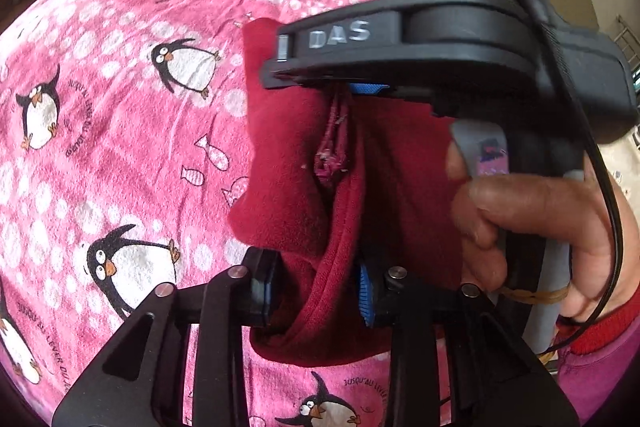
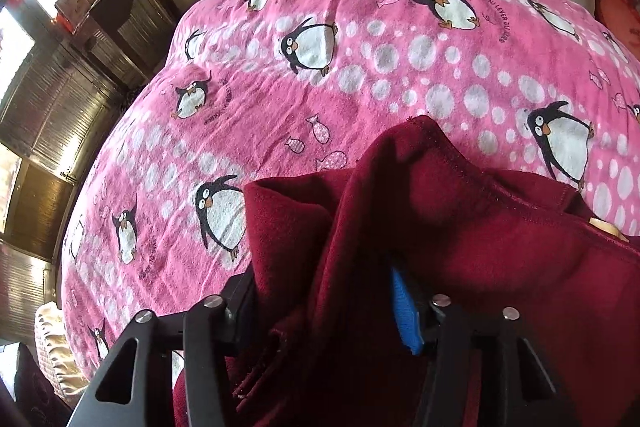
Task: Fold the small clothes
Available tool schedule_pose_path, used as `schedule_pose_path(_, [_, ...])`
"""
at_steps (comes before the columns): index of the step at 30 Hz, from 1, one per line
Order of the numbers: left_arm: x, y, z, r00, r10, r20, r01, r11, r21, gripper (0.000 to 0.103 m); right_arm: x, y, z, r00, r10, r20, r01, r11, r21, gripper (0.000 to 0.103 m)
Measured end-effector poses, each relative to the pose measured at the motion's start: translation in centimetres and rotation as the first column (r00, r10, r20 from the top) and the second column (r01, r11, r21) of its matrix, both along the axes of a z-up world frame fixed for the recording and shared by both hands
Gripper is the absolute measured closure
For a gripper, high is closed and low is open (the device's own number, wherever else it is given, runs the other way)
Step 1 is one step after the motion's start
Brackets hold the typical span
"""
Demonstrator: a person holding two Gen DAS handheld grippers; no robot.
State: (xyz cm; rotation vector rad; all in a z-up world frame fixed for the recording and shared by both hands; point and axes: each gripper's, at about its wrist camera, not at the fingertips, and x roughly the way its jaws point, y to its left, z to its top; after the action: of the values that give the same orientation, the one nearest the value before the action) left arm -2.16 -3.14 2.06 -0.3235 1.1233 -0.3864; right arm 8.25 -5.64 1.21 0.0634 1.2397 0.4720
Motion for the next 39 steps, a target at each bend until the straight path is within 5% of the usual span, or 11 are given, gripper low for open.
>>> schedule_pose_path(4, [0.0, 0.1, 0.2, 1.000, -0.011, 0.001, 0.011, 1.000, -0.010, 0.071, -0.6, -1.8, 0.8, 1.000, -0.019, 0.010, 0.018, 0.996, 0.092, 0.076])
schedule_pose_path(13, [0.0, -4.1, 7.0, 0.978, -0.151, 0.143, 0.160, 0.986, -0.052, 0.079, -2.8, -9.4, 7.4, 0.986, -0.102, 0.129, 0.064, 0.960, 0.272, 0.083])
schedule_pose_path(18, [-0.6, -10.3, 10.3, 0.938, -0.280, 0.206, 0.293, 0.956, -0.031, 0.080, -4.6, -16.4, 10.7, 0.966, -0.174, 0.190, 0.112, 0.948, 0.297, 0.083])
schedule_pose_path(23, [-1.8, -17.7, 10.6, 0.891, -0.399, 0.218, 0.408, 0.913, 0.005, 0.080, -7.1, -25.0, 11.8, 0.942, -0.258, 0.214, 0.196, 0.942, 0.272, 0.084])
schedule_pose_path(30, [-3.6, -25.6, 7.4, 0.824, -0.540, 0.172, 0.528, 0.841, 0.115, 0.080, -10.6, -34.7, 7.3, 0.913, -0.375, 0.160, 0.342, 0.918, 0.201, 0.085])
schedule_pose_path(34, [-4.0, -27.0, 6.1, 0.810, -0.573, 0.121, 0.552, 0.816, 0.169, 0.075, -11.1, -36.8, 2.5, 0.902, -0.423, 0.088, 0.403, 0.897, 0.179, 0.085])
schedule_pose_path(39, [-5.4, -24.2, 10.1, 0.775, -0.611, 0.162, 0.602, 0.792, 0.102, 0.045, -11.2, -37.6, 1.9, 0.885, -0.458, 0.089, 0.433, 0.877, 0.211, 0.078])
